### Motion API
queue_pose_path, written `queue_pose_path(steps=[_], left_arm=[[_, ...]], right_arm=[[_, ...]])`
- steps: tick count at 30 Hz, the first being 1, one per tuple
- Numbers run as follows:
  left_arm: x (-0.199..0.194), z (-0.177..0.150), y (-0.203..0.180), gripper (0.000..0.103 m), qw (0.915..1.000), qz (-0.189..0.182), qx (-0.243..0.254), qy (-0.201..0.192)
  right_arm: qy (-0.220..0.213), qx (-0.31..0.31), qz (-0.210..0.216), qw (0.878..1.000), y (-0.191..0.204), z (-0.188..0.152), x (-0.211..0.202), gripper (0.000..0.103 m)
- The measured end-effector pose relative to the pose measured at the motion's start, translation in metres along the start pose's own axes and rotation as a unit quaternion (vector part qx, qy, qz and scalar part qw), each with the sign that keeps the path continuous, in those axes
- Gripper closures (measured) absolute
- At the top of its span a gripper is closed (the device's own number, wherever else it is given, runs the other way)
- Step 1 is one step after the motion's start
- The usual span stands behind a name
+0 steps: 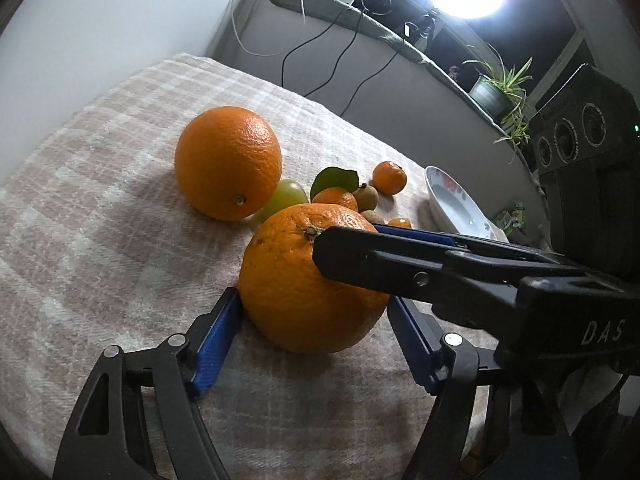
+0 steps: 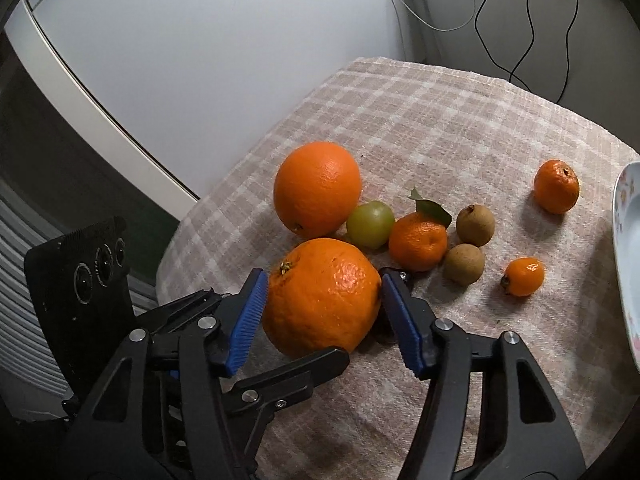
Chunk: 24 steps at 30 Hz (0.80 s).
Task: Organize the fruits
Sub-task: 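Move the right gripper to the large orange and close on it, then carry the large orange with the right gripper onto the white plate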
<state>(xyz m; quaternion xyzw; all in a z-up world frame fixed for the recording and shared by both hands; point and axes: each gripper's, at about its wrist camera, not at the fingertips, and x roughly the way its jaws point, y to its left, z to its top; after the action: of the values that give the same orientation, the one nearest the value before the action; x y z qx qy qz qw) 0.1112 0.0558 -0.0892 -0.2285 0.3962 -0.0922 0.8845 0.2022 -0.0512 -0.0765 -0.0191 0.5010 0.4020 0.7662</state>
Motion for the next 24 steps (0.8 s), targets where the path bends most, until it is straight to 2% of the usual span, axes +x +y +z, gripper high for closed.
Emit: queue_pose_path(steps=[13,20,24], left_arm=[[-0.006,0.000,-0.015,0.029,0.9995,0.019,0.022,-0.012],[-0.012,0.013,-0.041,0.030,0.9981,0.008,0.056,-0.024],[-0.002,0.025,-0.065,0.029,0.9962,-0.004,0.083,-0.025]], right_arm=[[-0.012,0.010,0.012,1.000,-0.001,-0.001,-0.011,0.043],[-0.050,0.016,0.007,0.999,-0.005,-0.001,-0.042,0.043],[-0.076,0.027,-0.005,0.997,-0.021,-0.001,-0.067,0.043]])
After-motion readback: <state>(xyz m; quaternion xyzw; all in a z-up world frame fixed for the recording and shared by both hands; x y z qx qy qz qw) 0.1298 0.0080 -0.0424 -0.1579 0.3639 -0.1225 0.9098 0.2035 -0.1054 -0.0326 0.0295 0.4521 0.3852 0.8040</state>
